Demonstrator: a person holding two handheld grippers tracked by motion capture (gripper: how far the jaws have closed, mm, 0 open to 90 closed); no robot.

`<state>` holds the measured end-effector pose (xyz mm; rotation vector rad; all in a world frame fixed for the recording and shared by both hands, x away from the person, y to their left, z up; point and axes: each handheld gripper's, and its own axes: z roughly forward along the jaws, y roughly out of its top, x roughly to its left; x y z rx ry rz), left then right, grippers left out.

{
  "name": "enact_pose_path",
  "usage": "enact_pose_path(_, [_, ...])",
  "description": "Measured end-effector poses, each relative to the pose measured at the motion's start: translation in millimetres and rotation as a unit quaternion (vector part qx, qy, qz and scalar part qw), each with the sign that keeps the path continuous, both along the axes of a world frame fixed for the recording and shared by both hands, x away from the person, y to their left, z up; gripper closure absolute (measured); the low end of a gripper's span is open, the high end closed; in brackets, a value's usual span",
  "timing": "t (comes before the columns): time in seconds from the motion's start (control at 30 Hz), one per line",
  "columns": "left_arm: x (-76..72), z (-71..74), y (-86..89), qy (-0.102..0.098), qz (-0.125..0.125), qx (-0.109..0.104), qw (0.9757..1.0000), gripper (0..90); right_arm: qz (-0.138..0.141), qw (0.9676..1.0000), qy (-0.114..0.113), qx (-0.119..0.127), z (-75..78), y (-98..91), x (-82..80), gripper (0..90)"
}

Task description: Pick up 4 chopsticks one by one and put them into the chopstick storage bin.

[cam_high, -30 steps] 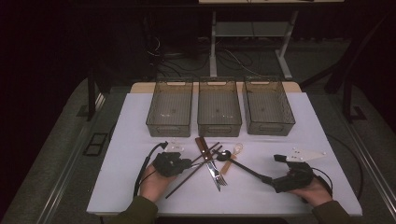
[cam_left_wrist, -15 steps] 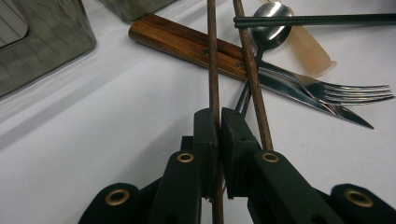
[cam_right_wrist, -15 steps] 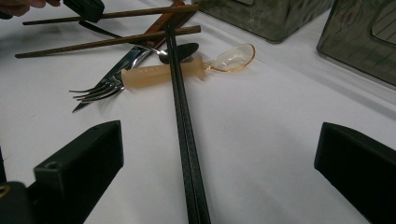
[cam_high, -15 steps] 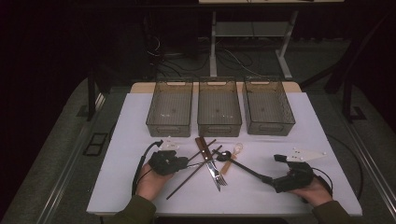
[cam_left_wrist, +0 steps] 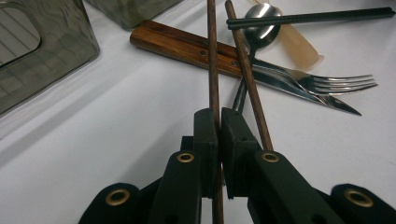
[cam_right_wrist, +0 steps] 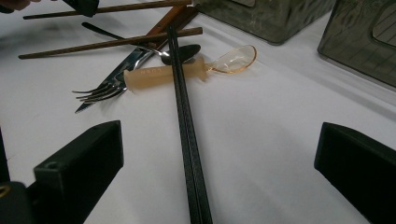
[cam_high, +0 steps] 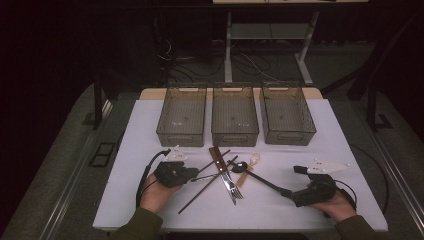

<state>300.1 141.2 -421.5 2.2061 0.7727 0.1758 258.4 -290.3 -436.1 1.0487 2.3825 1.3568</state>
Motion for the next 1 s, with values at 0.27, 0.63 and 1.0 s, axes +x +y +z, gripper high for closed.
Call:
enact_pose_path(0.27, [1.0, 2.1, 8.7, 0.004, -0.008, -0.012, 0.9999, 85.1, 0.005, 1.0000, 0.000, 0.003, -1.0, 2.5, -0.2, 1.1])
enact_pose_path(0.63, [3.1, 7.0, 21.5, 0.001, -0.007, -0.019, 0.9998, 85.0, 0.004, 1.0000, 0.000, 0.003, -1.7, 2.2, 0.8, 1.1])
enact_pose_path(1.0, [4.9, 11.6, 38.8, -0.008, 0.021, -0.037, 0.9990, 85.0, 0.001, 1.0000, 0.001, 0.005, -1.2, 1.3, 0.4, 1.1])
